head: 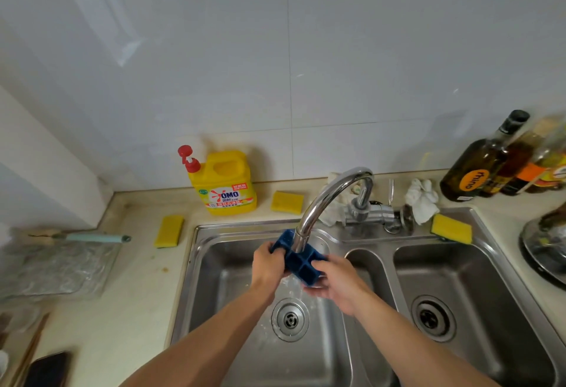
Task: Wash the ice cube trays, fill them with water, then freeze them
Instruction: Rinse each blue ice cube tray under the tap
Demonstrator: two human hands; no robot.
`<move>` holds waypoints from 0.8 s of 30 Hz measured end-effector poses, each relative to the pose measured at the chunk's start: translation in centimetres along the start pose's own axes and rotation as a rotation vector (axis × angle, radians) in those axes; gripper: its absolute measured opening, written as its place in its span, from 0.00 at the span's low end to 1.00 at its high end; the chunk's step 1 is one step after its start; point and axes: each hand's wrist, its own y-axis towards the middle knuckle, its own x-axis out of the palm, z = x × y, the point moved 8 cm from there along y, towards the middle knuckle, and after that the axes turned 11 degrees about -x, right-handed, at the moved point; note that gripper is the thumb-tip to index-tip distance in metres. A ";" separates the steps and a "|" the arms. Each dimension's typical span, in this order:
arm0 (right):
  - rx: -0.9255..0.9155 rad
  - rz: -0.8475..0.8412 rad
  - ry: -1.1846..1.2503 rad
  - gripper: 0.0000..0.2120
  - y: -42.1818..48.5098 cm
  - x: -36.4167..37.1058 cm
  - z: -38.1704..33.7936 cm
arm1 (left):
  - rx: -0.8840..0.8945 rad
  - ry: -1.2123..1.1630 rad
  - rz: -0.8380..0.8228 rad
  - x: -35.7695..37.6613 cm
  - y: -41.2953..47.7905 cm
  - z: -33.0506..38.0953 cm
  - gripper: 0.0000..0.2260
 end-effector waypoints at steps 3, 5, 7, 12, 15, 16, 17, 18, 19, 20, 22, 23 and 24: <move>0.006 0.009 0.051 0.10 0.6 1.1 0.3 | 0.109 0.077 0.048 -0.9 -0.4 1.4 0.07; 0.014 0.025 0.102 0.11 1.1 1.7 0.6 | 0.139 0.072 0.044 -1.3 -0.5 1.9 0.09; 0.031 0.053 0.153 0.10 1.4 2.0 1.0 | 0.156 0.070 0.026 -1.5 -0.6 2.0 0.09; 0.077 0.183 0.189 0.07 2.0 1.7 2.0 | 0.199 0.100 -0.047 -1.2 -0.9 1.8 0.09; 0.097 0.238 0.208 0.05 2.3 1.5 2.2 | 0.233 0.169 -0.065 -1.1 -0.8 1.8 0.09; 0.100 0.240 0.204 0.05 2.3 1.5 2.2 | 0.235 0.181 -0.067 -1.1 -0.7 1.8 0.09; 0.099 0.237 0.199 0.04 2.4 1.5 2.1 | 0.232 0.188 -0.069 -1.2 -0.5 1.7 0.10; 0.099 0.233 0.192 0.04 2.4 1.5 2.1 | 0.226 0.195 -0.072 -1.3 -0.4 1.6 0.10; 0.099 0.230 0.186 0.04 2.4 1.5 2.1 | 0.221 0.202 -0.075 -1.4 -0.2 1.6 0.10; 0.101 0.228 0.184 0.04 2.5 1.4 2.1 | 0.216 0.204 -0.077 -1.5 0.0 1.5 0.10; 0.107 0.220 0.195 0.04 2.7 1.3 2.2 | 0.202 0.195 -0.082 -1.7 0.3 1.3 0.09; 0.109 0.216 0.197 0.04 2.7 1.3 2.2 | 0.196 0.189 -0.084 -1.8 0.4 1.3 0.09; 0.110 0.214 0.195 0.04 2.7 1.4 2.2 | 0.189 0.184 -0.087 -1.8 0.5 1.2 0.09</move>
